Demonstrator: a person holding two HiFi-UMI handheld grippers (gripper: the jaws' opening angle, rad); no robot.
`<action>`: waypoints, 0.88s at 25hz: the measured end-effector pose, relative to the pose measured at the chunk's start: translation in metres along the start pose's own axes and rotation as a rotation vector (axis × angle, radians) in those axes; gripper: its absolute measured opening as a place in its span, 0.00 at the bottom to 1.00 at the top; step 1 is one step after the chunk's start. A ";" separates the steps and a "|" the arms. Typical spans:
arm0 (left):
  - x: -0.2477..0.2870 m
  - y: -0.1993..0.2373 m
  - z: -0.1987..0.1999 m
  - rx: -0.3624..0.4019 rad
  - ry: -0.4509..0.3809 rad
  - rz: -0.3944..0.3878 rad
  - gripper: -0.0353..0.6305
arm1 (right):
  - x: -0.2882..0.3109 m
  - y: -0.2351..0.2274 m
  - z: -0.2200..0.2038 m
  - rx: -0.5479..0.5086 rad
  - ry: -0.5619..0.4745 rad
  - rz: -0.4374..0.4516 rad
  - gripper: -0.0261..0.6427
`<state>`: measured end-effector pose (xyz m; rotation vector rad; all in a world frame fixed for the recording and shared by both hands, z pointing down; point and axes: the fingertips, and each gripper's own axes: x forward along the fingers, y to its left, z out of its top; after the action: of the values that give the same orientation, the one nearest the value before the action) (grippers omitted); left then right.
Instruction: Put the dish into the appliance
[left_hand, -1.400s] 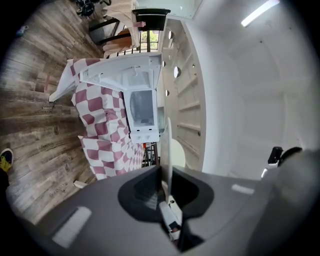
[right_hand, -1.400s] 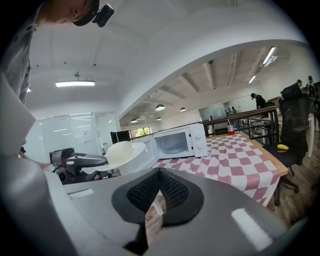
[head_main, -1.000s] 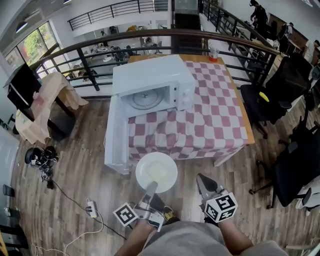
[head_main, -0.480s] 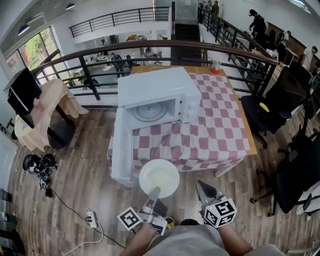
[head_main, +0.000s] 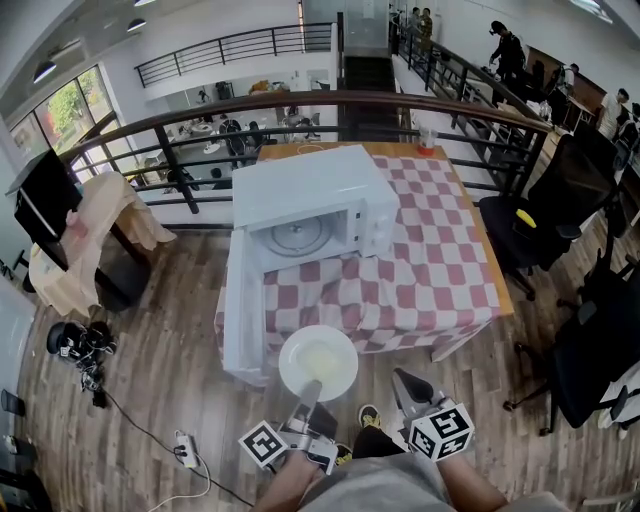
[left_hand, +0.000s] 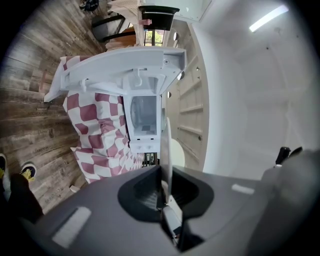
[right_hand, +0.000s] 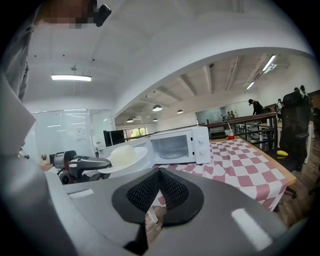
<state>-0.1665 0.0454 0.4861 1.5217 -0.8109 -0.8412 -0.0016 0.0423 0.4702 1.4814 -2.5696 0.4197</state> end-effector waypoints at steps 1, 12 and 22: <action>0.002 -0.001 0.000 0.000 0.000 0.000 0.10 | 0.001 0.000 0.000 0.000 0.000 0.001 0.03; 0.041 0.001 0.009 0.005 0.011 -0.008 0.10 | 0.032 -0.019 0.013 -0.019 -0.004 0.027 0.03; 0.110 0.007 0.032 0.026 0.025 -0.004 0.10 | 0.090 -0.064 0.045 -0.049 -0.016 0.027 0.03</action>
<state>-0.1395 -0.0664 0.4831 1.5543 -0.8041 -0.8160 0.0091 -0.0760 0.4618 1.4419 -2.5956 0.3471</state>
